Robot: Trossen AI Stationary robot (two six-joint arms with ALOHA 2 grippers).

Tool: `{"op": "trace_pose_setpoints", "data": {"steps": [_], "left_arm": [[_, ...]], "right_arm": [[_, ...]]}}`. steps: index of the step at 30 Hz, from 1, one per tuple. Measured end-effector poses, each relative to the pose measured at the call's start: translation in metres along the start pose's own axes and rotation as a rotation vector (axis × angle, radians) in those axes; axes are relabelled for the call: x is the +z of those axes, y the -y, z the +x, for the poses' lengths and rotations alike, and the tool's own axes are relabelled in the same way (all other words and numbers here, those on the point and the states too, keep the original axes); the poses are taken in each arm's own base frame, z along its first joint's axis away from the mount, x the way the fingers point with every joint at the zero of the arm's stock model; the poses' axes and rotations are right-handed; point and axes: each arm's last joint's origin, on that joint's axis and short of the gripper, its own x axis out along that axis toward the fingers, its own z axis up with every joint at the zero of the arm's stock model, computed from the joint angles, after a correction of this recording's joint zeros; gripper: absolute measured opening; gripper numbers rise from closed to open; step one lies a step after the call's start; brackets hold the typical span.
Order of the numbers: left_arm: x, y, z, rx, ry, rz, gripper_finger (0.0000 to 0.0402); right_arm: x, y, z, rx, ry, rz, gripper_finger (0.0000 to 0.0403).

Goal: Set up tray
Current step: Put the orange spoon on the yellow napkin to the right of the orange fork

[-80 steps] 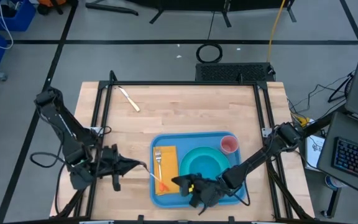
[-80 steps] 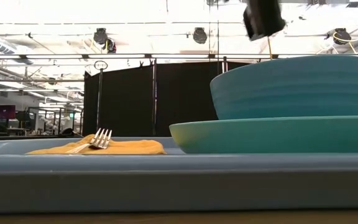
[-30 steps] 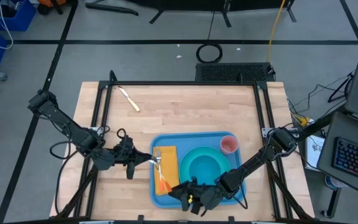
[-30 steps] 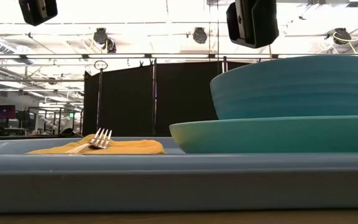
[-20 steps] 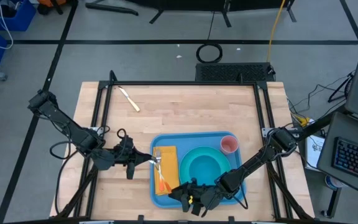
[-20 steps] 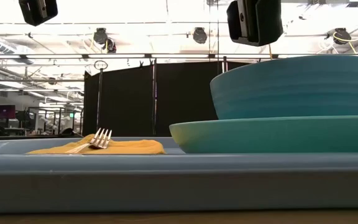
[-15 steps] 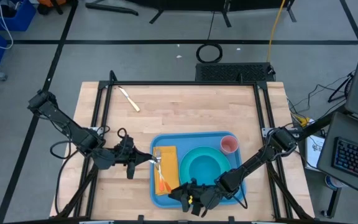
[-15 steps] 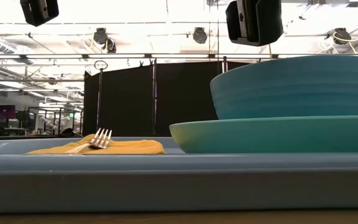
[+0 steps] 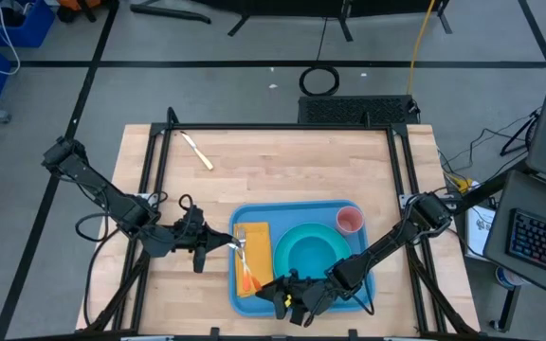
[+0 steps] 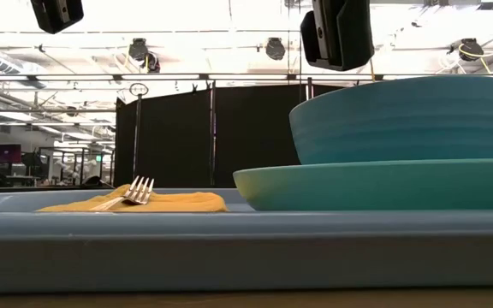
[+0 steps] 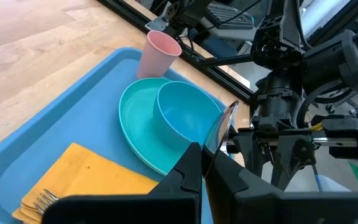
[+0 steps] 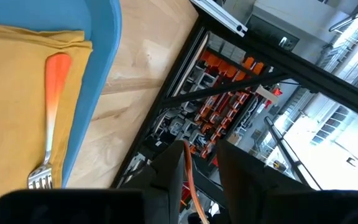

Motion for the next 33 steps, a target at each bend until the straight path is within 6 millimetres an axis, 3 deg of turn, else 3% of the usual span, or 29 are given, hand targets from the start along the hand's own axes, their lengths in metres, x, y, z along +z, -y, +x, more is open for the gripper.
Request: {"op": "trace_pose_setpoints", "data": {"steps": [5, 11, 18, 25, 33], "left_arm": [[0.0, 0.0, 0.0, -0.005, 0.001, 0.004, 0.0008], [0.0, 0.001, 0.0, -0.008, 0.001, 0.003, 0.0009], [0.0, 0.001, 0.001, -0.003, 0.003, 0.022, 0.0008], [-0.001, -0.001, 0.001, 0.014, 0.001, 0.076, 0.0065], [-0.003, 0.0, -0.001, 0.016, -0.008, 0.112, 0.0104]], "right_arm": [[0.0, 0.0, 0.0, 0.0, -0.001, 0.015, 0.0067], [0.0, -0.001, 0.0, 0.005, 0.0, 0.046, 0.0009], [0.001, 0.001, -0.001, -0.007, -0.004, 0.138, 0.0003], [0.003, 0.011, -0.005, -0.084, -0.034, 0.304, 0.0001], [0.008, 0.019, -0.01, -0.146, -0.033, 0.404, 0.0001]]}}
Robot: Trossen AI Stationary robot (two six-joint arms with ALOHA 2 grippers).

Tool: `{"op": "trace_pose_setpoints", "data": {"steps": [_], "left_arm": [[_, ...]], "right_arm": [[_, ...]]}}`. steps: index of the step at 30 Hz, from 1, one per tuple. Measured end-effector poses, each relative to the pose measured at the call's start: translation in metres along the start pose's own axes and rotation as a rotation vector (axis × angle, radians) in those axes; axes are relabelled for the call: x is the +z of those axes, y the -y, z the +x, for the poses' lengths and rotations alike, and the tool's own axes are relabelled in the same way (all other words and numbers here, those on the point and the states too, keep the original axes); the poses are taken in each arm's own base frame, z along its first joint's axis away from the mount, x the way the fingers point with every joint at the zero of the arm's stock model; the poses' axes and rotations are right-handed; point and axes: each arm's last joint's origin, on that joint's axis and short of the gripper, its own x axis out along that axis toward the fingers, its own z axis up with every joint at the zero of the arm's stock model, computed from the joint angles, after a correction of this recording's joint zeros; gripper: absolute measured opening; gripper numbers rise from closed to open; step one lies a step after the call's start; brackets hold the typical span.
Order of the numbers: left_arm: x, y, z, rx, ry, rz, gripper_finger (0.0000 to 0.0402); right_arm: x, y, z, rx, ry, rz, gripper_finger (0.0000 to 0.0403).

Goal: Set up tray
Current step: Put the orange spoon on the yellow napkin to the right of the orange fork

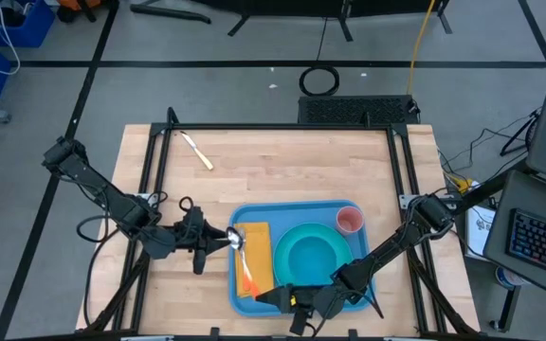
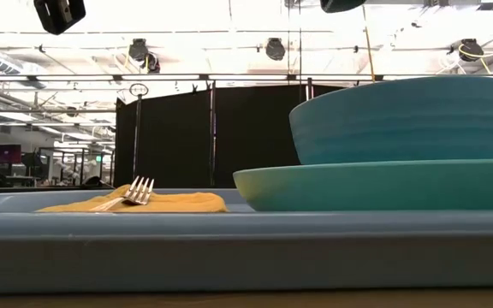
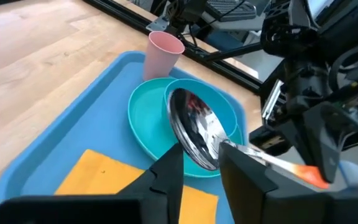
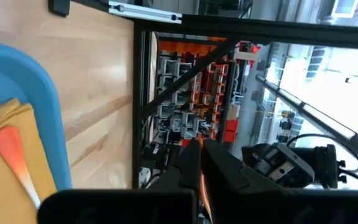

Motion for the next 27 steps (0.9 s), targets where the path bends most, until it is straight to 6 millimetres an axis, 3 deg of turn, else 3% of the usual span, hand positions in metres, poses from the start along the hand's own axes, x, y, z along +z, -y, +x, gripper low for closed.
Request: {"op": "trace_pose_setpoints", "data": {"steps": [16, 27], "left_arm": [[-0.008, -0.008, -0.005, 0.163, 0.042, 0.072, 0.0213], [-0.021, 0.005, -0.027, 0.273, 0.264, 0.157, 0.0223]], "right_arm": [[-0.002, 0.002, 0.0, -0.027, -0.051, 0.257, 0.0], [-0.012, 0.004, 0.007, -0.05, -0.071, 0.497, 0.0]]}}
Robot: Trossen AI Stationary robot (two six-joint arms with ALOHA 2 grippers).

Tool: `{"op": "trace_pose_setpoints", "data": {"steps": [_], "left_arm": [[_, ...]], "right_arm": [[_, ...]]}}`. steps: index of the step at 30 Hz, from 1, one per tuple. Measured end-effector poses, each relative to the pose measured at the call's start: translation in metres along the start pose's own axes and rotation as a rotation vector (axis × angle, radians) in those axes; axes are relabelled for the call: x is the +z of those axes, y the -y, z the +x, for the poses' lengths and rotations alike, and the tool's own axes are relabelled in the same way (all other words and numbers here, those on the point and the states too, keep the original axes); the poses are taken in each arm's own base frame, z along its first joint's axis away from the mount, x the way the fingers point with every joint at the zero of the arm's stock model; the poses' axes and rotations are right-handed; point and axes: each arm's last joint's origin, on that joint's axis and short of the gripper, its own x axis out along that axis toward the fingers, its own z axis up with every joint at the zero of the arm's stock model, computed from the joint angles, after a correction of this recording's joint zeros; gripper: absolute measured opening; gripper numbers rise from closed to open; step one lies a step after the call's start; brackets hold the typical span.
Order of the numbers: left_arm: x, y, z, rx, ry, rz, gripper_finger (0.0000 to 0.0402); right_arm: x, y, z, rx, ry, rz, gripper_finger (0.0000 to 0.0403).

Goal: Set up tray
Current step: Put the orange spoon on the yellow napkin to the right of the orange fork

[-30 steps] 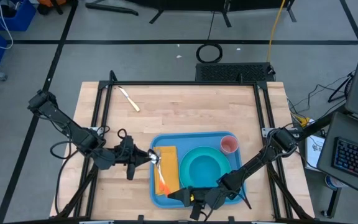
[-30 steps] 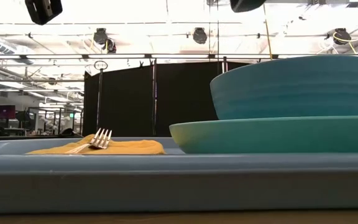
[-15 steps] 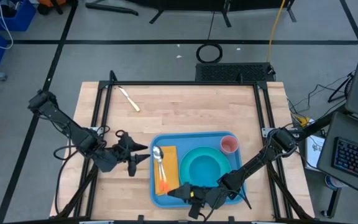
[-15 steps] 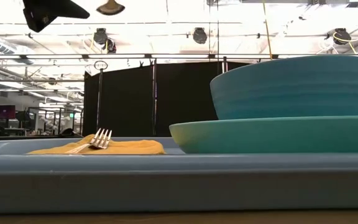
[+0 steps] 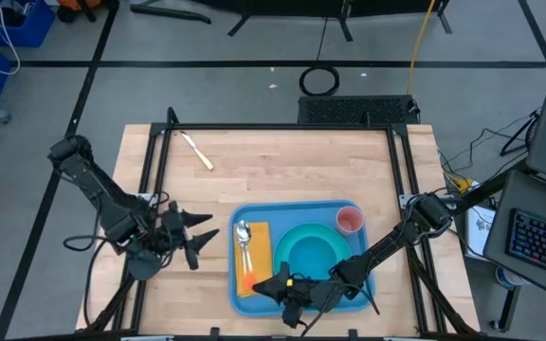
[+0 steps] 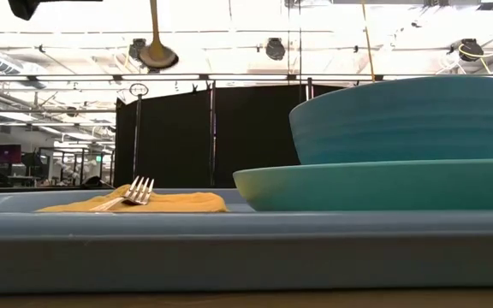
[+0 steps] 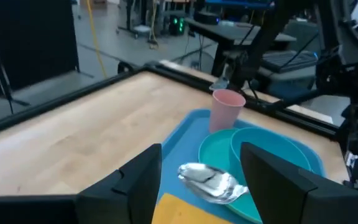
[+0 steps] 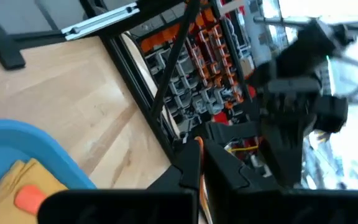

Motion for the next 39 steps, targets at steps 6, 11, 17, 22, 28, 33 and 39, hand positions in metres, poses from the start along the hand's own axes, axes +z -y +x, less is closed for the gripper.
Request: {"op": "trace_pose_setpoints", "data": {"steps": [6, 11, 17, 22, 28, 33, 39], "left_arm": [[-0.011, 0.008, -0.009, 0.017, 0.051, 0.04, 0.0223], [-0.026, 0.016, -0.008, 0.044, 0.076, 0.049, 0.0223], [-0.038, 0.02, -0.007, 0.072, 0.112, 0.035, 0.0223], [-0.038, 0.021, -0.007, 0.069, 0.113, 0.023, 0.0223], [-0.037, 0.022, -0.008, 0.064, 0.115, 0.009, 0.0223], [-0.037, 0.022, -0.008, 0.064, 0.115, 0.013, 0.0223], [-0.037, 0.022, -0.008, 0.063, 0.114, 0.012, 0.0223]], "right_arm": [[-0.009, 0.005, 0.007, -0.013, -0.024, 0.123, 0.0], [-0.013, 0.007, 0.01, -0.015, -0.035, 0.219, 0.0], [-0.016, 0.003, 0.01, 0.005, -0.065, 0.282, 0.0], [-0.025, -0.002, 0.011, 0.027, -0.121, 0.319, 0.0], [-0.047, -0.016, 0.004, -0.007, -0.105, 0.358, 0.0], [-0.059, -0.023, -0.002, -0.004, -0.05, 0.37, 0.0], [-0.059, -0.023, -0.002, 0.015, -0.035, 0.389, 0.0]]}}
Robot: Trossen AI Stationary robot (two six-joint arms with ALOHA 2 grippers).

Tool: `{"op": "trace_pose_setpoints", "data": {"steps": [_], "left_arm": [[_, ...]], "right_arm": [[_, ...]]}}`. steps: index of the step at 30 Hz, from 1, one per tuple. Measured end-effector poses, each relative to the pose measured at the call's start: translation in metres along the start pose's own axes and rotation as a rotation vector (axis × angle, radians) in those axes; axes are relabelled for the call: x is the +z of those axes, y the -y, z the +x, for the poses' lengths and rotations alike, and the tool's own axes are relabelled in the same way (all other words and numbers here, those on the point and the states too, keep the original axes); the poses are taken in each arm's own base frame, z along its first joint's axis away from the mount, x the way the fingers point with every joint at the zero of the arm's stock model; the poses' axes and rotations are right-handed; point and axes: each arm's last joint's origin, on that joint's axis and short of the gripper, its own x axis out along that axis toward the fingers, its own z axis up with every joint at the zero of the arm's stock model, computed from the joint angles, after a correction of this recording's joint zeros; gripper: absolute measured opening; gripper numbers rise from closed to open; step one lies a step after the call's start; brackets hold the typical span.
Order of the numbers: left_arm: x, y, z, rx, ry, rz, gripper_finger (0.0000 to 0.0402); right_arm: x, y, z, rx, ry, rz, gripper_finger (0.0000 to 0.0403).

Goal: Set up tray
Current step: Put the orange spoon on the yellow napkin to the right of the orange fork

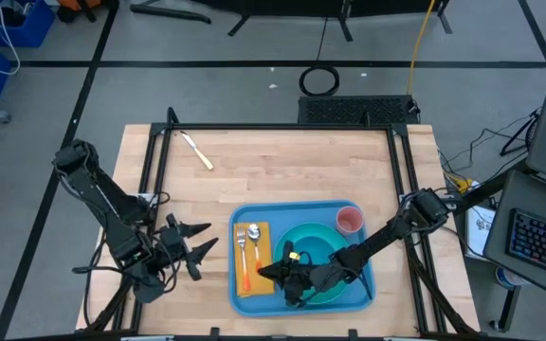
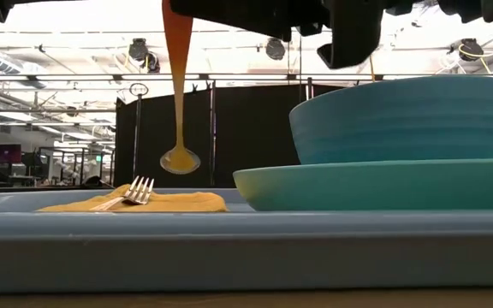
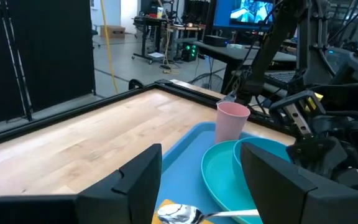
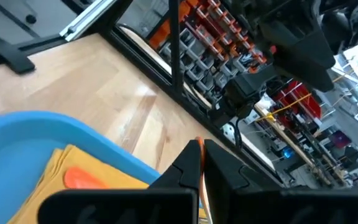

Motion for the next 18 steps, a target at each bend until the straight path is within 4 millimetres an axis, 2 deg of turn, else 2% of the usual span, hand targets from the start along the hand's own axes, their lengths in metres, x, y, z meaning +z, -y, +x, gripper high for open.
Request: {"op": "trace_pose_setpoints", "data": {"steps": [18], "left_arm": [[0.0, 0.0, 0.0002, 0.0, -0.001, 0.001, 0.0223]], "right_arm": [[-0.008, 0.0067, 0.0071, 0.026, -0.007, 0.082, 0.0]]}}
